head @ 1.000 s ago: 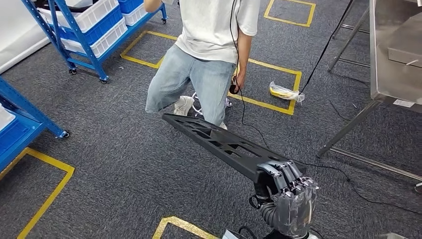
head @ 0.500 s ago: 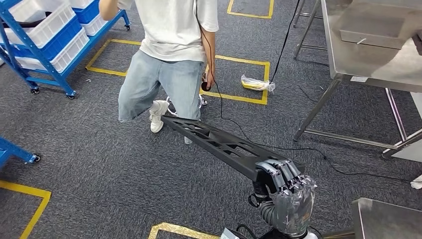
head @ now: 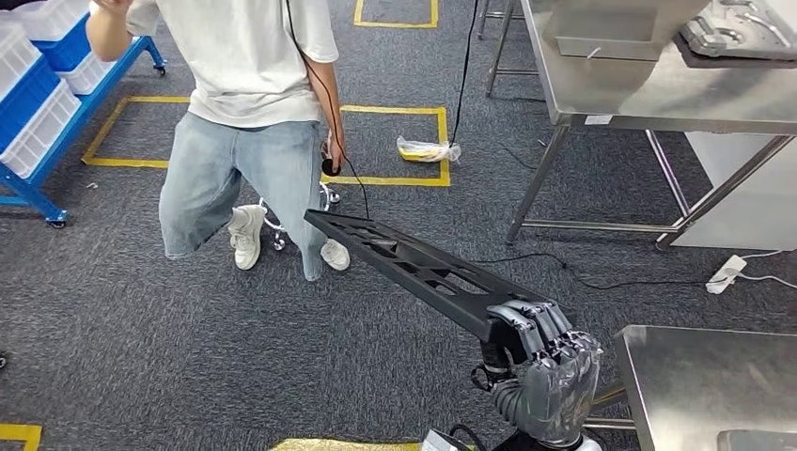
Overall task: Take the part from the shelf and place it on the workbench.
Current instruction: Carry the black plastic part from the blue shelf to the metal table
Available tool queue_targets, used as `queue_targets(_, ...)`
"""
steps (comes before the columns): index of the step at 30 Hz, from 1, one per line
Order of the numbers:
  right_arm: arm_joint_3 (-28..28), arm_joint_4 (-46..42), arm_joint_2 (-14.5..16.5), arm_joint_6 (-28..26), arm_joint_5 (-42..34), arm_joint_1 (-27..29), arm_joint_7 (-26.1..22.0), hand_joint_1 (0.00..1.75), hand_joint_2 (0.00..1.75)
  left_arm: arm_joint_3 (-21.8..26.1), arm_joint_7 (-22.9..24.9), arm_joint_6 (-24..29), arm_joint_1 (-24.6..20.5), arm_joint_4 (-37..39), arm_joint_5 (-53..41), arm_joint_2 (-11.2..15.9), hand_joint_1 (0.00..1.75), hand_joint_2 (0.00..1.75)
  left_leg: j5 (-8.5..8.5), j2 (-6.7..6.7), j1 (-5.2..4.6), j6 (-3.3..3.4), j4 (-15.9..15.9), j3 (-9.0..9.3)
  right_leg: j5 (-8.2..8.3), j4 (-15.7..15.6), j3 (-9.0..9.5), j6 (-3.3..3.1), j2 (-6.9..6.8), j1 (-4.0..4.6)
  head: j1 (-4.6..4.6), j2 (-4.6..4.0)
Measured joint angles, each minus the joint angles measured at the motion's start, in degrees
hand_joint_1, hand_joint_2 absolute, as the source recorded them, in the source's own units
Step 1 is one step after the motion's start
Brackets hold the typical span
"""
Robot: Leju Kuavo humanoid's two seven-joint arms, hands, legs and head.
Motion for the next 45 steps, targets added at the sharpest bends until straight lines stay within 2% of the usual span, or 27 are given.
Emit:
queue_targets(1, -0.01, 0.03, -0.02, 0.00, -0.26, -0.02, 0.01, 1.75, 1.75, 0.00, 0.78, 0.19, -0.25, 0.00, -0.05, -0.15, 0.00, 1.75, 0.26, 0.62, 0.06, 0.39, -0.19, 0.05, 0.09, -0.03, -0.15, 0.35, 0.03, -0.07, -0.01, 0.00)
queue_targets(3, -0.02, 0.18, -0.05, 0.00, -0.78, -0.23, 0.02, 1.75, 1.75, 0.00, 1.81, 0.27, -0.53, 0.00, -0.21, -0.39, 0.00, 1.75, 0.81, 2.02, 0.22, 1.22, -0.92, 0.32, -1.36, 2.05, -1.15, 0.86, -2.22, 0.10, 0.10, 0.00)
queue_targets(5, -0.02, 0.44, -0.07, 0.00, -1.18, -0.45, 0.02, 1.75, 1.75, 0.01, 1.92, 0.25, -0.46, 0.00, -0.42, -0.45, 0.00, 1.75, 1.05, 3.58, 0.14, 1.69, -1.26, 0.37, -4.86, 8.37, -4.04, 1.23, -5.44, 0.18, 0.24, 0.00)
queue_targets(6, -0.01, 0.57, -0.11, 0.00, -1.30, -0.45, 0.02, 1.75, 1.75, 0.01, 1.60, 0.10, -0.38, 0.00, -0.49, -0.43, 0.00, 1.75, 1.02, 4.41, 0.04, 1.75, -1.24, 0.32, -6.43, 12.08, -5.76, 1.39, -6.17, 0.09, 0.23, 0.00)
queue_targets(8, 0.00, 0.69, -0.28, 0.00, -1.53, -0.02, 0.02, 1.75, 1.75, 0.02, 0.44, -0.27, -0.12, 0.00, -0.54, -0.38, 0.00, 1.75, 0.86, 5.96, -0.05, 1.74, -1.21, 0.38, -6.88, 15.30, -7.08, 1.56, -6.71, -0.09, 0.24, 0.00)
queue_targets(10, 0.00, 0.60, -0.46, 0.00, -1.61, 0.63, 0.02, 1.75, 1.75, 0.02, -0.51, -0.42, 0.16, 0.00, -0.54, -0.36, 0.00, 1.75, 0.54, 7.26, -0.08, 1.58, -1.19, 0.75, -3.66, 10.16, -4.10, 1.40, -7.49, -0.13, 0.25, 0.00)
queue_targets(12, 0.01, 0.44, -0.52, 0.00, -1.62, 0.95, 0.02, 1.75, 1.75, 0.02, -0.86, -0.42, 0.39, 0.00, -0.54, -0.36, 0.00, 1.75, 0.10, 8.26, -0.25, 1.16, -1.11, 1.17, -1.11, 2.67, -0.07, 0.79, -9.88, 0.34, 0.25, 0.00)
queue_targets(14, 0.02, 0.36, -0.52, 0.00, -1.63, 1.15, 0.02, 1.75, 1.75, 0.02, -1.04, -0.42, 0.56, 0.00, -0.55, -0.36, 0.00, 1.75, -0.27, 9.26, -0.52, 0.64, -1.05, 1.40, -0.90, -0.29, 1.22, 0.15, -11.16, 0.92, 0.22, 0.00)
queue_targets(16, 0.02, 0.30, -0.54, -0.01, -1.64, 1.43, 0.02, 1.75, 1.75, 0.02, -1.09, -0.41, 0.52, -0.01, -0.55, -0.36, 0.00, 1.75, -0.56, 10.30, -0.65, 0.14, -1.11, 1.66, -0.85, -0.53, 1.08, -0.36, -10.05, 0.95, 0.22, 0.00)
queue_targets(18, 0.06, 0.17, -0.54, -0.03, -1.64, 1.57, 0.04, 1.75, 1.75, 0.03, -1.12, -0.40, 0.51, -0.04, -0.54, -0.33, 0.00, 1.75, -2.04, 8.31, -0.46, -0.39, 0.56, 1.22, -0.63, -0.93, 1.24, -1.03, -8.84, 0.54, 0.21, 0.00)
queue_targets(20, 0.14, 0.08, -0.54, -0.04, -1.59, 1.57, 0.06, 1.75, 1.75, 0.04, -1.21, -0.39, 0.44, -0.07, -0.54, -0.31, 0.00, 1.75, -5.48, 5.03, -0.20, -0.78, 6.51, -1.38, -0.46, -1.15, 1.36, -1.56, -7.68, 0.21, 0.19, 0.00)
queue_targets(22, 0.17, 0.07, -0.54, -0.04, -1.55, 1.58, 0.07, 1.75, 1.75, 0.04, -1.32, -0.39, 0.09, -0.07, -0.52, -0.30, 0.00, 1.75, -8.27, 4.20, -0.17, -0.99, 13.75, -4.79, -0.46, -1.03, 1.35, -1.70, -6.39, 0.20, 0.19, 0.00)
queue_targets(23, 0.17, 0.07, -0.54, -0.04, -1.55, 1.58, 0.06, 1.75, 1.75, 0.04, -1.34, -0.39, -0.07, -0.07, -0.52, -0.29, 0.00, 1.75, -8.22, 4.16, -0.15, -1.03, 15.46, -5.66, -0.48, -0.94, 1.37, -1.72, -5.64, 0.20, 0.19, 0.00)
queue_targets(24, 0.17, 0.07, -0.54, -0.04, -1.55, 1.59, 0.07, 1.75, 1.75, 0.04, -1.34, -0.39, -0.16, -0.07, -0.52, -0.29, 0.00, 1.75, -6.97, 4.12, -0.11, -1.02, 14.99, -5.58, -0.50, -0.83, 1.40, -1.71, -4.82, 0.19, 0.20, 0.00)
queue_targets(25, 0.17, 0.07, -0.54, -0.04, -1.55, 1.60, 0.07, 1.75, 1.75, 0.04, -1.31, -0.39, -0.13, -0.07, -0.53, -0.28, 0.00, 1.75, -4.73, 3.83, -0.03, -0.94, 12.35, -4.59, -0.53, -0.71, 1.46, -1.67, -3.96, 0.17, 0.20, 0.00)
queue_targets(27, 0.17, 0.07, -0.54, -0.04, -1.55, 1.59, 0.07, 1.75, 1.75, 0.04, -1.27, -0.39, 0.13, -0.06, -0.54, -0.27, 0.00, 1.75, -0.58, 1.47, 0.26, -0.77, 4.93, -1.95, -0.63, -0.28, 1.29, -1.37, -2.35, 0.16, 0.20, 0.00)
queue_targets(29, 0.17, 0.07, -0.55, -0.04, -1.54, 1.62, 0.07, 1.75, 1.75, 0.04, -1.27, -0.39, 0.24, -0.05, -0.55, -0.29, 0.00, 1.75, 0.45, -0.70, 0.39, -0.50, 0.88, -0.65, -0.50, 0.11, 0.63, -0.74, -1.13, 0.16, 0.22, 0.00)
queue_targets(31, 0.17, 0.06, -0.57, -0.05, -1.53, 1.67, 0.07, 1.75, 1.75, 0.04, -1.28, -0.39, 0.13, -0.04, -0.55, -0.37, 0.00, 1.75, 0.33, -0.28, 0.35, 0.05, 0.26, -0.51, -0.08, 0.02, 0.06, 0.07, -0.07, 0.09, 0.22, 0.00)
queue_targets(32, 0.17, 0.05, -0.63, -0.06, -1.55, 1.72, 0.07, 1.75, 1.75, 0.04, -1.27, -0.40, 0.10, -0.04, -0.55, -0.42, 0.00, 1.75, 0.57, 0.37, 0.38, 0.42, 0.04, -0.40, -0.08, 0.12, -0.11, 0.40, -0.21, 0.10, 0.23, 0.00)
queue_targets(33, 0.17, 0.04, -0.68, -0.07, -1.55, 1.74, 0.07, 1.75, 1.75, 0.04, -1.27, -0.40, 0.13, -0.04, -0.55, -0.44, 0.00, 1.75, 0.81, 1.07, 0.48, 0.82, -0.31, -0.26, -0.64, 0.89, -0.50, 0.68, -1.27, 0.18, 0.33, 0.00)
queue_targets(36, 0.17, 0.01, -0.82, -0.09, -1.56, 1.76, 0.07, 1.75, 1.75, 0.05, -1.24, -0.39, 0.37, -0.04, -0.56, -0.43, 0.00, 1.75, 1.08, 3.46, 0.41, 1.56, -0.86, -0.03, -5.40, 9.43, -4.39, 1.47, -5.79, 0.17, 0.59, 0.00)
queue_targets(38, 0.17, 0.03, -0.88, -0.09, -1.57, 1.83, 0.07, 1.75, 1.75, 0.07, -1.24, -0.39, 0.44, -0.04, -0.55, -0.36, 0.00, 1.75, 0.94, 5.11, 0.28, 1.62, -0.82, 0.01, -7.20, 14.98, -6.91, 1.83, -6.60, -0.09, 0.58, 0.00)
queue_targets(39, 0.17, 0.04, -0.90, -0.09, -1.57, 1.87, 0.07, 1.75, 1.75, 0.07, -1.24, -0.39, 0.45, -0.04, -0.55, -0.33, 0.00, 1.75, 0.82, 5.84, 0.25, 1.60, -0.81, 0.11, -6.56, 14.98, -6.80, 1.89, -6.78, -0.17, 0.58, 0.00)
queue_targets(41, 0.18, 0.07, -0.91, -0.09, -1.57, 1.93, 0.07, 1.75, 1.75, 0.07, -1.24, -0.39, 0.46, -0.04, -0.56, -0.33, 0.00, 1.75, 0.46, 7.11, 0.23, 1.41, -0.81, 0.58, -2.93, 8.81, -3.35, 1.66, -7.71, -0.16, 0.58, 0.00)
queue_targets(42, 0.19, 0.07, -0.91, -0.09, -1.58, 1.93, 0.07, 1.75, 1.75, 0.07, -1.24, -0.39, 0.50, -0.04, -0.56, -0.34, 0.00, 1.75, 0.24, 7.64, 0.13, 1.20, -0.79, 0.80, -1.54, 4.92, -1.21, 1.33, -8.98, 0.11, 0.58, 0.00)
queue_targets(43, 0.22, 0.07, -0.91, -0.09, -1.62, 1.90, 0.07, 1.75, 1.75, 0.07, -1.23, -0.41, 0.56, -0.04, -0.58, -0.34, 0.00, 1.75, 0.02, 8.10, 0.00, 0.94, -0.76, 0.97, -0.68, 1.87, 0.38, 0.91, -10.04, 0.42, 0.57, 0.00)
queue_targets(45, 0.30, 0.07, -0.91, -0.09, -1.91, 1.85, 0.07, 1.75, 1.75, 0.07, -1.22, -0.45, 0.62, -0.04, -0.66, -0.35, 0.00, 1.75, -0.27, 9.06, -0.27, 0.40, -0.77, 1.18, -0.77, -0.24, 1.18, 0.21, -11.04, 1.03, 0.56, 0.00)
